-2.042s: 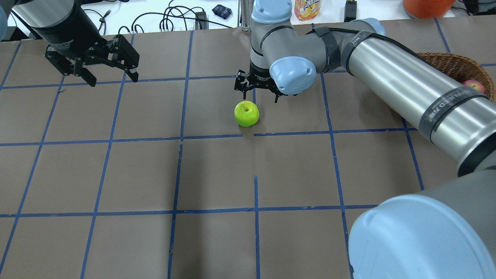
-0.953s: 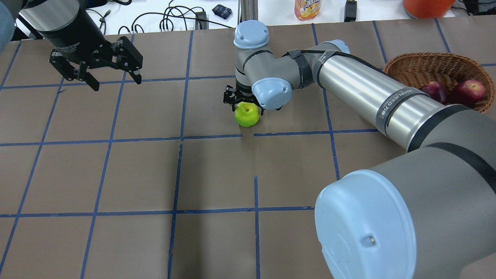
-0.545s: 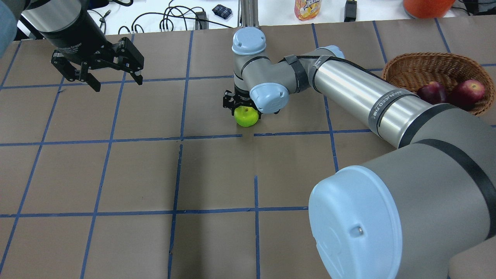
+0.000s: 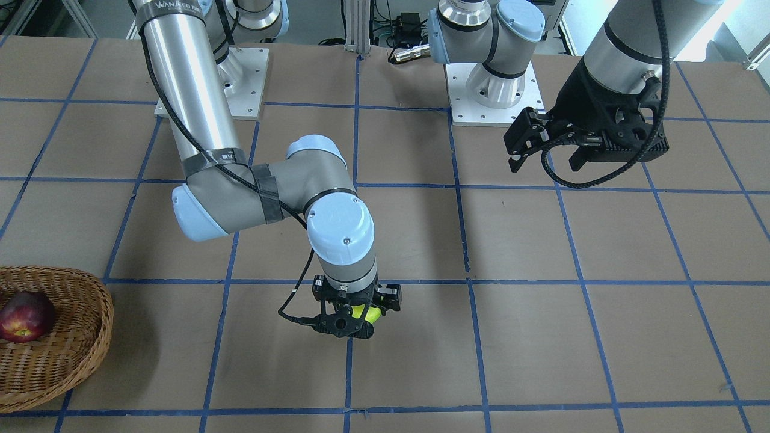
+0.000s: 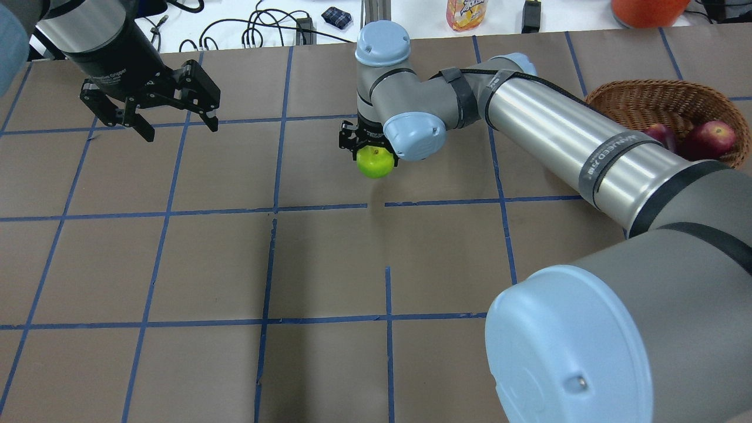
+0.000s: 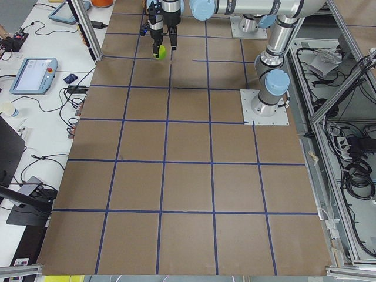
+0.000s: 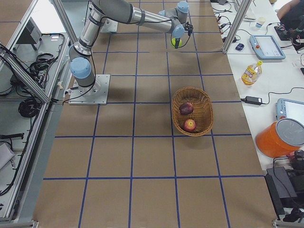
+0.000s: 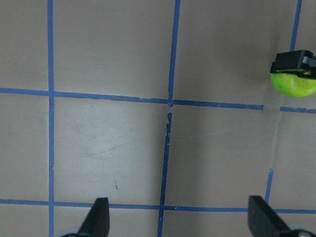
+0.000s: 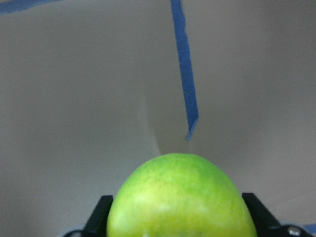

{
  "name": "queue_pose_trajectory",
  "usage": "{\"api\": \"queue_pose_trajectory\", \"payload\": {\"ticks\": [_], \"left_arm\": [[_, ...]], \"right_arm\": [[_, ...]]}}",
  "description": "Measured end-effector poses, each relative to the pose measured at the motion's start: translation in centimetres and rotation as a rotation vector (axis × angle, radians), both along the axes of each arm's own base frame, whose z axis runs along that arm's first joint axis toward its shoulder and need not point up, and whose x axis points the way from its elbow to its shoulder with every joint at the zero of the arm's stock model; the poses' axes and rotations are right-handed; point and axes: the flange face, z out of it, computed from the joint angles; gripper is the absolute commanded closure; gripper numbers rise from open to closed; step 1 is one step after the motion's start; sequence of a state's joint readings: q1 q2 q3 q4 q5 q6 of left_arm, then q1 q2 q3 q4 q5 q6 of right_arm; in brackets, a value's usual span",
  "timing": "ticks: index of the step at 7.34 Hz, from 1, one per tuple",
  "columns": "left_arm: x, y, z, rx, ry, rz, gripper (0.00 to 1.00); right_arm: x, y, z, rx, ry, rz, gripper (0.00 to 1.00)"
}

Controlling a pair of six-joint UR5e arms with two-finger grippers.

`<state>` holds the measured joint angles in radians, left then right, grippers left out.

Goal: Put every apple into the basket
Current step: 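Carry the green apple to the basket and release it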

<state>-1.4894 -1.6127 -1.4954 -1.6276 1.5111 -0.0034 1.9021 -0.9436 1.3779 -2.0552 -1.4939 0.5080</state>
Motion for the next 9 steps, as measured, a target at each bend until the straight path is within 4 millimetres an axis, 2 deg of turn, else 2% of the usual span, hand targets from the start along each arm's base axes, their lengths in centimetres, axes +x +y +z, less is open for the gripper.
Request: {"api": "queue_pose_trajectory", "payload": {"ticks": [1, 2, 4, 5, 7, 8, 9], "left_arm": [[0.0, 0.0, 0.0, 0.0, 0.0, 0.0, 0.0], [0.0, 0.0, 0.0, 0.0, 0.0, -0.001, 0.0], [0.0, 0.1, 0.0, 0.0, 0.0, -0.003, 0.0], [0.0, 0.0, 0.0, 0.001, 0.0, -0.003, 0.0], [-0.1, 0.0, 0.0, 0.001, 0.0, -0.003, 0.0], [-0.1, 0.0, 0.0, 0.0, 0.0, -0.004, 0.0], [-0.1, 0.1, 0.0, -0.001, 0.0, -0.005, 0.0]], "right_arm": [[-2.4, -0.3, 2.9, -0.001, 0.007, -0.025, 1.0], [-6.3, -1.0, 5.1, 0.009, 0.02, -0.048, 1.0], [-17.6, -3.1, 7.6, 0.03, 0.084, -0.006, 1.0], [-23.7, -3.8, 7.9, 0.044, 0.11, 0.035, 1.0], [-34.7, -4.0, 6.9, 0.085, 0.14, 0.105, 1.0], [-39.2, -3.3, 5.6, 0.116, 0.144, 0.14, 1.0], [-42.5, -2.5, 4.0, 0.132, 0.139, 0.174, 1.0]]}}
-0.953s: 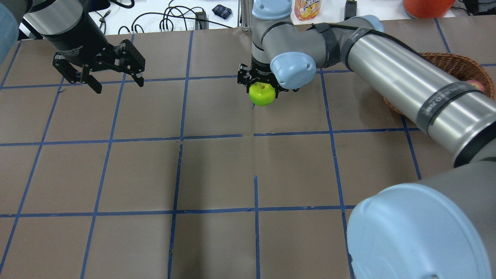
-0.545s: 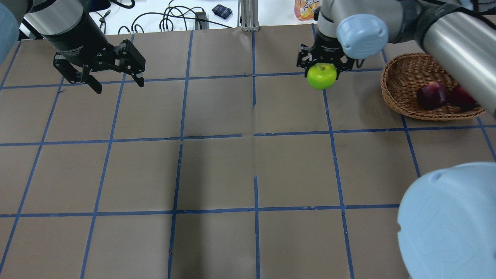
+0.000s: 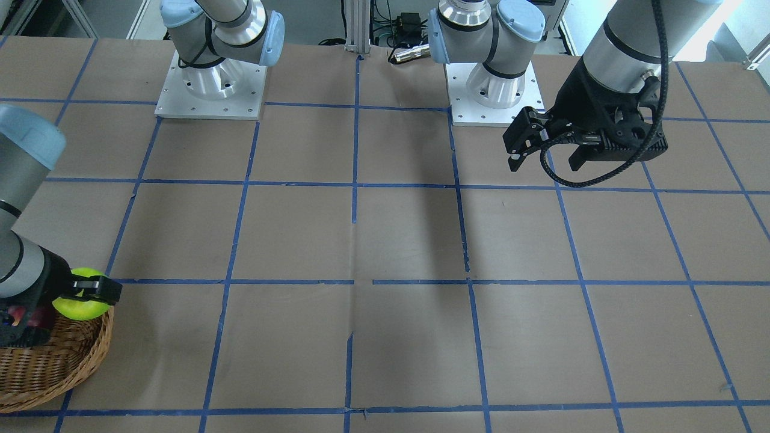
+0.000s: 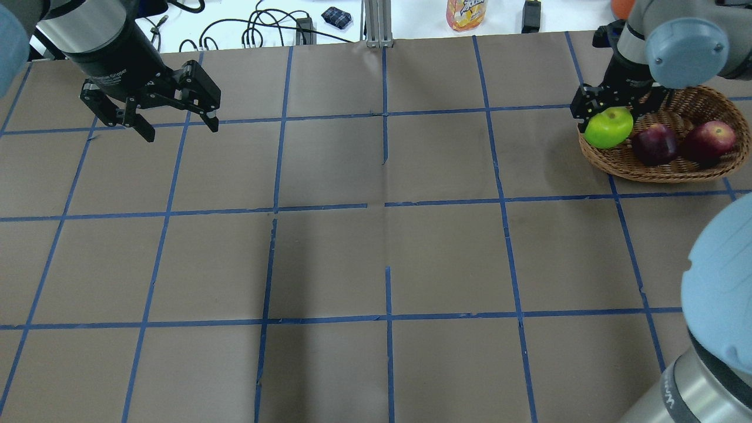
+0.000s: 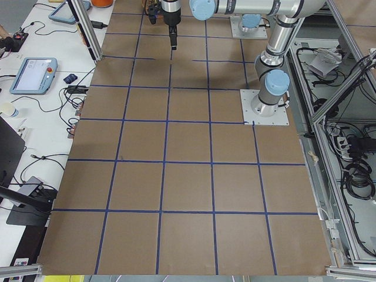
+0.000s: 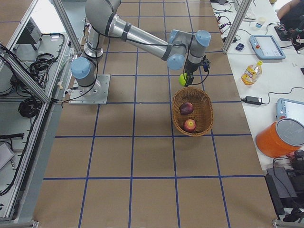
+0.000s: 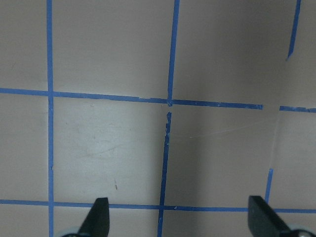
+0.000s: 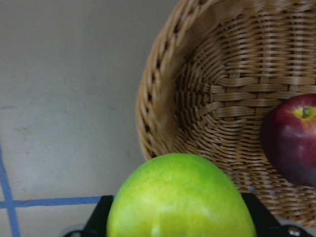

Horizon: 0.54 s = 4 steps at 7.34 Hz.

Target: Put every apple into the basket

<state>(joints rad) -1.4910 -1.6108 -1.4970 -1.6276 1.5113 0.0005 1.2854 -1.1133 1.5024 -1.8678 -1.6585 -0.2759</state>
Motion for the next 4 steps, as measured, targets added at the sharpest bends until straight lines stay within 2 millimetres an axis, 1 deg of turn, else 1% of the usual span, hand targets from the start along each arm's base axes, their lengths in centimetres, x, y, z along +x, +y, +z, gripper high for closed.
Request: {"api": "queue_pose_trajectory", "payload": {"ticks": [1, 2, 4], "left_arm": [[0.0, 0.0, 0.0, -0.001, -0.001, 0.0, 0.0], [0.0, 0.0, 0.0, -0.001, -0.001, 0.001, 0.0], [0.0, -0.1, 0.0, 0.0, -0.001, 0.002, 0.0]], "right_arm": [[-2.0, 0.4, -1.0, -0.008, 0.002, 0.025, 1.0], [-2.9, 0.5, -1.4, -0.024, 0.007, 0.044, 1.0], [-3.5, 0.2, -2.4, -0.033, 0.007, 0.051, 1.0]]}}
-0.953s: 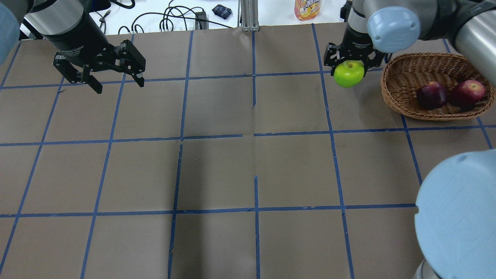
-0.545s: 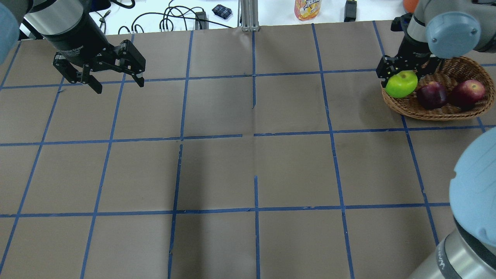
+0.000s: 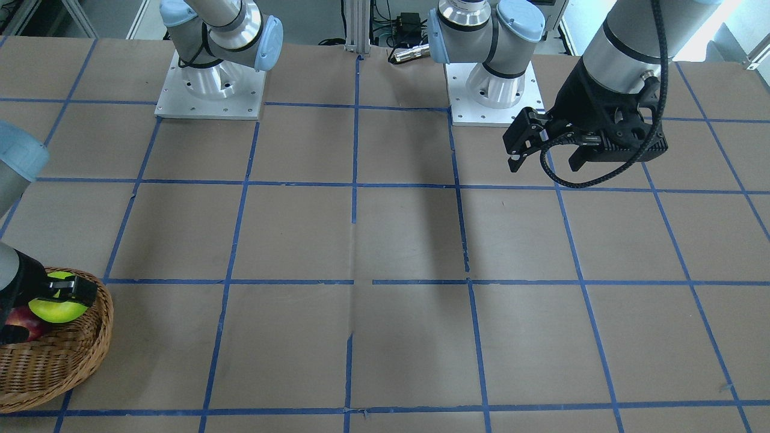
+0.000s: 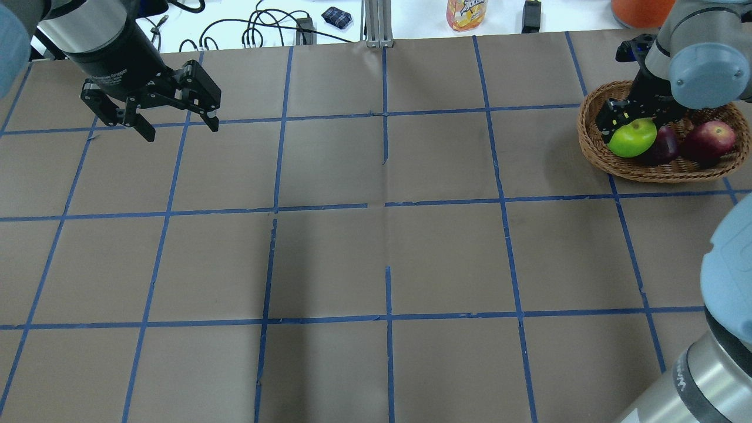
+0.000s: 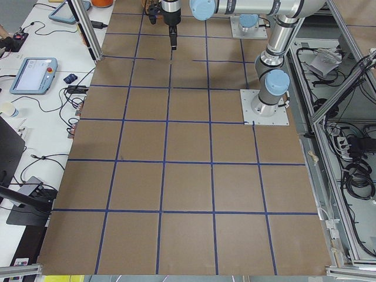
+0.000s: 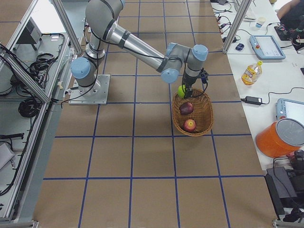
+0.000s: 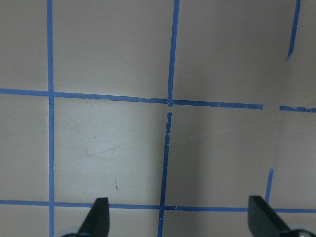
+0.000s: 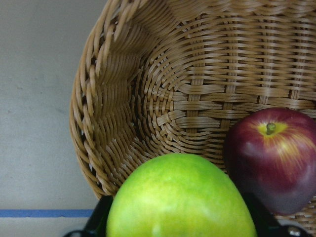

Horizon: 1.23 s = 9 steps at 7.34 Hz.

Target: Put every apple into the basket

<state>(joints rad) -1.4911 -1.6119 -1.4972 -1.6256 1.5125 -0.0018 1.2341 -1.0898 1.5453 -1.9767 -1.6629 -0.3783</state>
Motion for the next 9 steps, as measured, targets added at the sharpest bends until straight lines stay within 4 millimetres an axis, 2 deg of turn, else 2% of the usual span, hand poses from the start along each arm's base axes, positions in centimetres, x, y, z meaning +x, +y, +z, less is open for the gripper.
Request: {"api": "queue_pose_trajectory", "payload": {"ticks": [1, 4, 5, 7, 8, 9], "left_arm": [[0.0, 0.0, 0.0, 0.0, 0.0, 0.0, 0.0], [0.0, 0.1, 0.1, -0.002, 0.0, -0.001, 0.0], [0.0, 0.1, 0.1, -0.002, 0.0, -0.001, 0.0], [0.0, 0.1, 0.1, -0.002, 0.0, -0.002, 0.0], [0.0, 0.1, 0.1, -0.002, 0.0, -0.002, 0.0], [0.0, 0.1, 0.1, -0.002, 0.0, -0.002, 0.0]], "right_arm": [[-0.1, -0.4, -0.7, -0.01, 0.003, 0.0, 0.96], [-0.5, -1.3, -2.3, -0.025, 0.008, 0.004, 0.11], [-0.5, -1.4, -2.7, -0.021, 0.006, 0.005, 0.0], [-0.6, -1.4, -2.8, -0.016, 0.007, 0.006, 0.0], [-0.6, -1.4, -2.4, -0.017, 0.008, 0.005, 0.0], [-0.5, -1.1, -1.2, -0.02, 0.011, 0.005, 0.0]]}}
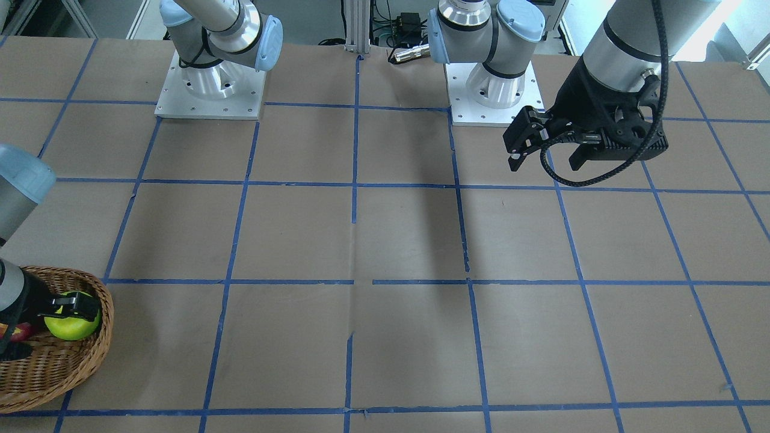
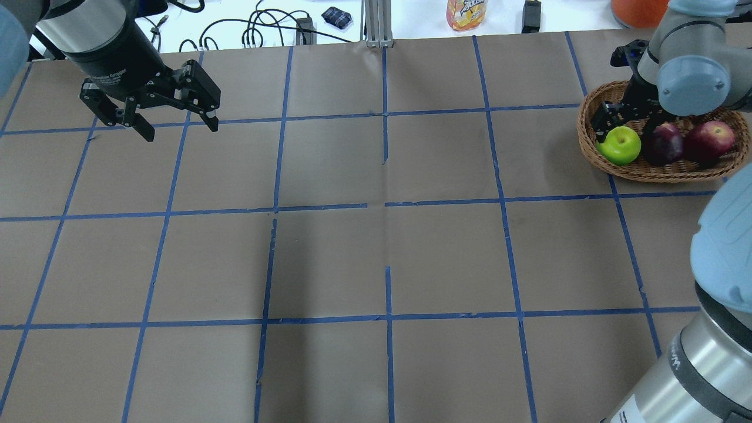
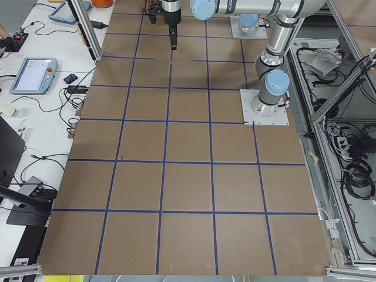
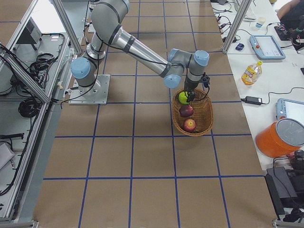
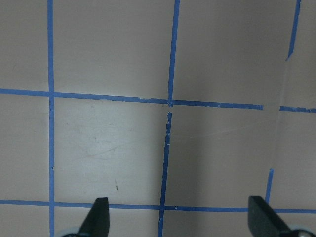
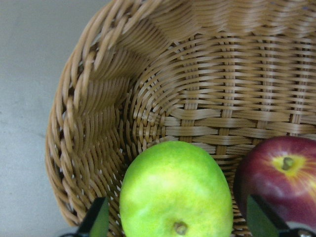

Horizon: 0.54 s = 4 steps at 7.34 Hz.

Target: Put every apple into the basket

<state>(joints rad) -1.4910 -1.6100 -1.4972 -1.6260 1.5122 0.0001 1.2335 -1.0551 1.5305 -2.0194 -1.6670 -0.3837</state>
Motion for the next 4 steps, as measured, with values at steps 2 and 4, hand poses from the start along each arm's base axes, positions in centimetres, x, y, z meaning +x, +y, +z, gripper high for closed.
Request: {"api": "queue_pose_trajectory", "payload": {"ticks": [2, 4], "left_arm": [[-0.1, 0.0, 0.0, 0.0, 0.0, 0.0, 0.0], [-0.1, 0.0, 0.0, -0.001, 0.0, -0.003, 0.0]], "right_arm": [[1.6, 2.5, 5.7, 0.017, -0.012, 0.0, 0.0], [7.0, 5.6, 11.8, 0.016, -0.037, 0.016, 0.0]]}}
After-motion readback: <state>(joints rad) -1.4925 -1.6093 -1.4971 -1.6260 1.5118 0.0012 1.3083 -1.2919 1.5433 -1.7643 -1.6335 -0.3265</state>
